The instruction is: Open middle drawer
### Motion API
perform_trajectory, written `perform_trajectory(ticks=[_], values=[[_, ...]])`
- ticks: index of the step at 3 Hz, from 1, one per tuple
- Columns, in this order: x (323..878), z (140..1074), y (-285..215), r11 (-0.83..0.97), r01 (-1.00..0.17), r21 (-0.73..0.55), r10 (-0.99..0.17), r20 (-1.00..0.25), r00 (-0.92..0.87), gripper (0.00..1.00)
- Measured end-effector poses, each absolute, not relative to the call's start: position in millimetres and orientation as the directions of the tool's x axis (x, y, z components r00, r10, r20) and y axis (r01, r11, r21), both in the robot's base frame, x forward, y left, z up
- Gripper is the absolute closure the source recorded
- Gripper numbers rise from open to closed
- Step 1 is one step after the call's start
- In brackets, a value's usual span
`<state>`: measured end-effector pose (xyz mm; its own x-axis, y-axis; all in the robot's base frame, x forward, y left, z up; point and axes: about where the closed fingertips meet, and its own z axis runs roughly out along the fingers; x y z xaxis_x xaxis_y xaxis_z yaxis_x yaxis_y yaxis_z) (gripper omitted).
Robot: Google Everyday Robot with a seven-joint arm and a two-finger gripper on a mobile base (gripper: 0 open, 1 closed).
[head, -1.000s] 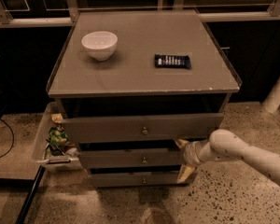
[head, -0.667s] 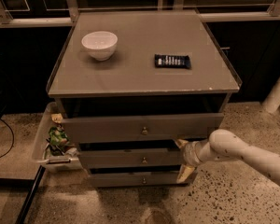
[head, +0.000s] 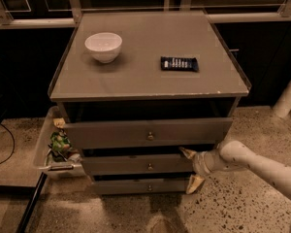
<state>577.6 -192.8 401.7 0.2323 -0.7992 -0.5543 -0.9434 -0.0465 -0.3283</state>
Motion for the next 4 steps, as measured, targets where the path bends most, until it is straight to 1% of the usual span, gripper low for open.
perform_trajectory(ticks=[1,2,3,4], values=[[591.7,394.9,-198.0,-0.072,-0.938,-0.340,-0.795,-0.548,0.260,0.00],[592.9,395.4,-197.9,-0.074,-0.937,-0.342,-0.795,-0.547,0.263,0.00],[592.9,395.3,-197.9,-0.074,-0.937,-0.342,-0.795,-0.547,0.263,0.18],[592.9,395.3,-197.8,-0.074,-0.937,-0.342,-0.794,-0.547,0.263,0.42]])
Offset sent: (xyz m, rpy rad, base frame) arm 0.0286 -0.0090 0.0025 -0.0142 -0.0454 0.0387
